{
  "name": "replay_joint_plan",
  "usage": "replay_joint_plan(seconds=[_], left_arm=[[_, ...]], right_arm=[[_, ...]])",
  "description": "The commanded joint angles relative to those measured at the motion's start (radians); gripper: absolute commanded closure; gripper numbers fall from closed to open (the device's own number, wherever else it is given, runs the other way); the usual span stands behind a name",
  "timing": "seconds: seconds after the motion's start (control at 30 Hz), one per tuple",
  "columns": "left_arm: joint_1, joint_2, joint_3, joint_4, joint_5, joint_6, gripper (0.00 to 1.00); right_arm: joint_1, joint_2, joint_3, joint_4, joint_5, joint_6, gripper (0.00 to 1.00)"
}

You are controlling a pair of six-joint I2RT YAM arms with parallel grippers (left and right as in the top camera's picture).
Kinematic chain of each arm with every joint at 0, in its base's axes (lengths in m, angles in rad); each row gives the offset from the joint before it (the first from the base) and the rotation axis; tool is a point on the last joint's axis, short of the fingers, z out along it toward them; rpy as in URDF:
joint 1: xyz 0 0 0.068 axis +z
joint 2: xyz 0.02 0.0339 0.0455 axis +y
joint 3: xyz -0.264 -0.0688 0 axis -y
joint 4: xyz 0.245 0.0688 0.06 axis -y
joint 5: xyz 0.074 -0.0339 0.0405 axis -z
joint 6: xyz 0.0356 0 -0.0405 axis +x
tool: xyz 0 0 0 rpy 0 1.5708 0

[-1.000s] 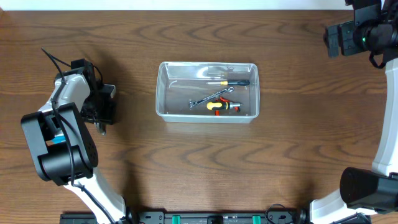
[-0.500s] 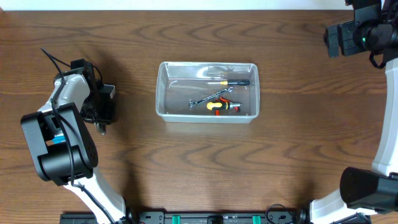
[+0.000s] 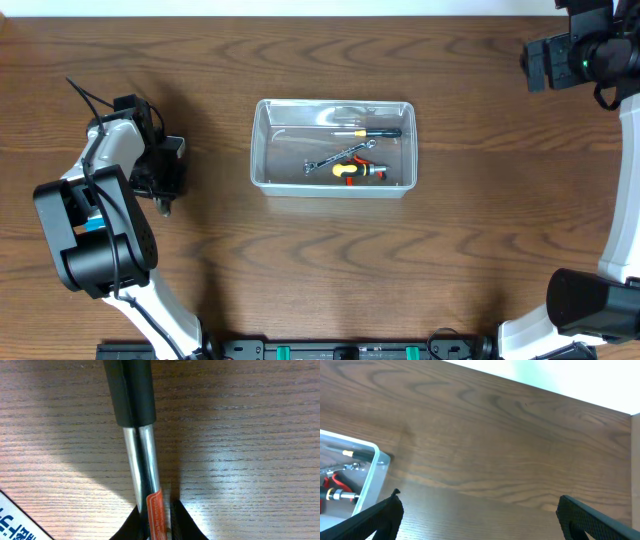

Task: Pack container
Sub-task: 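Lower the left gripper onto the red-handled tool and grasp it, then carry the red-handled tool into the container with the left gripper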

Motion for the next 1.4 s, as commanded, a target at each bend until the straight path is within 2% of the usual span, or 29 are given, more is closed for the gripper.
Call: replay_joint_plan(seconds=[0.0, 0.2, 0.3, 0.63, 0.97, 1.17, 1.3, 1.37], left_arm=[[0.002, 0.017, -0.030, -0.005, 0.026, 0.005, 0.88], [0.002, 0.017, -0.030, -0.005, 0.026, 0.005, 0.89], [0.002, 0.017, -0.030, -0.004, 0.025, 0.005, 0.94], [0.002, -0.003, -0.029, 0.000, 0.025, 0.005, 0.94], [-0.024, -0.162, -0.017, -0.031, 0.025, -0.010, 0.94], [-0.115, -0.318, 0.050, -0.101, 0.025, -0.069, 0.94], [-0.243, -0.418, 0.132, -0.182, 0.025, -0.079, 0.94], [-0.321, -0.459, 0.165, -0.204, 0.025, -0.042, 0.94]], right_arm=[[0.002, 0.006, -0.007, -0.003, 0.003, 0.016, 0.01], [0.002, 0.006, -0.007, -0.003, 0.003, 0.017, 0.01], [0.002, 0.006, -0.007, -0.003, 0.003, 0.016, 0.01], [0.002, 0.006, -0.007, -0.003, 0.003, 0.016, 0.01], [0.002, 0.006, -0.007, -0.003, 0.003, 0.017, 0.01], [0.002, 0.006, -0.007, -0.003, 0.003, 0.017, 0.01], [0.002, 0.006, -0.007, -0.003, 0.003, 0.017, 0.01], [0.002, 0.006, -0.007, -0.003, 0.003, 0.017, 0.01]])
